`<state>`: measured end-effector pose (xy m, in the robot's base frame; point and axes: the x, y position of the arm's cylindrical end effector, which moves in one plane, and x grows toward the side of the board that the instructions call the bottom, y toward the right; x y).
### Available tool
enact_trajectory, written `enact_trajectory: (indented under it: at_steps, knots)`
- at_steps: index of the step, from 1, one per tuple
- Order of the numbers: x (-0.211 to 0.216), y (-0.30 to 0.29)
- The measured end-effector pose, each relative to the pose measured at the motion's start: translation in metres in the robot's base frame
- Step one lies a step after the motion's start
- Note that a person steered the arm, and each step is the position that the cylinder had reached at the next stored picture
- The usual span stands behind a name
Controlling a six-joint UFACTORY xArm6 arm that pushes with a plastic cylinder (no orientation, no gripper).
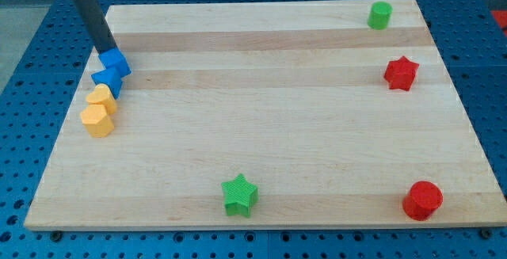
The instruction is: Slide the green star towards the red circle
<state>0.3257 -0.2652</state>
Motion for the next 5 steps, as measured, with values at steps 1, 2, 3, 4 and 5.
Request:
enact_trajectory:
  at_steps: [1,2,3,4,5]
  knots:
    - [-0.002,0.000]
    - [-0.020,0.010]
    - [-0.042,0.073]
    - [-0.045,0.107]
    - [-0.016,0.113]
